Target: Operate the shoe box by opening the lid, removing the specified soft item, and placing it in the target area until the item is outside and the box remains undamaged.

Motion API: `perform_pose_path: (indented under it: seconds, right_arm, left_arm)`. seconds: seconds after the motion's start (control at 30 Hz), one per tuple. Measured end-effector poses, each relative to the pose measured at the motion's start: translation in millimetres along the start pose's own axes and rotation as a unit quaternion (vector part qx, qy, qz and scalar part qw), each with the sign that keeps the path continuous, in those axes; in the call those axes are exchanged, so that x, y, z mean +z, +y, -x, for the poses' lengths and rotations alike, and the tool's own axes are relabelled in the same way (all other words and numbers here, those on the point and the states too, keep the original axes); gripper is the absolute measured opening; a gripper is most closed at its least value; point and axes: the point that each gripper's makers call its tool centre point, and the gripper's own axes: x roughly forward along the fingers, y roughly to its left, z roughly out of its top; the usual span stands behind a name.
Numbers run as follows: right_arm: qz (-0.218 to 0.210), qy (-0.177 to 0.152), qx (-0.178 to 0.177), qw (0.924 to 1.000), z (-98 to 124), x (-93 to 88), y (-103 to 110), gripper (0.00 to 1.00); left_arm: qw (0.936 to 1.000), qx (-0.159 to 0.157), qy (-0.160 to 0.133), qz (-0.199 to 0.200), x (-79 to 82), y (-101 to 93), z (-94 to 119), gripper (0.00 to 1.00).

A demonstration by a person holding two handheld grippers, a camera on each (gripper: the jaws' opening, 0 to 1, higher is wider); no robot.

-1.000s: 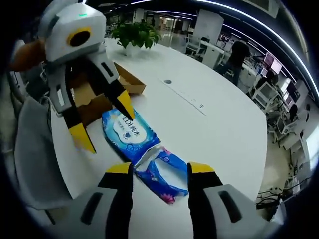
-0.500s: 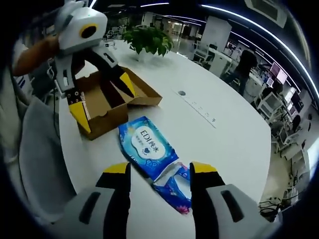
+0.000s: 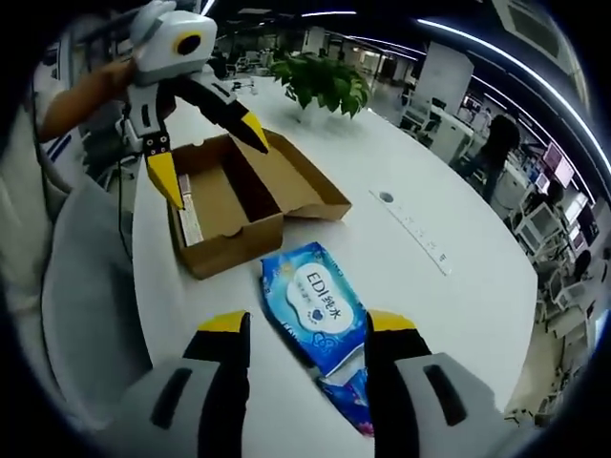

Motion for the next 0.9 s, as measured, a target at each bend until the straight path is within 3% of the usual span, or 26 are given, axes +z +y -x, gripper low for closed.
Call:
perform_pose_path:
  seconds: [0.53, 0.9]
  right_arm:
    - [0.073, -0.006, 0.080, 0.9942, -35.9, 30.9, 48.2, 0.45]
    - [0.117, -0.005, 0.128, 0.9848, -59.9, 45.5, 79.9, 0.44]
  left_arm:
    - [0.9952, 0.076, 0.009, 0.062, -65.9, 43.3, 60.4, 0.71]
    - [0.9846, 0.133, 0.027, 0.110, -118.7, 70.7, 97.3, 0.69]
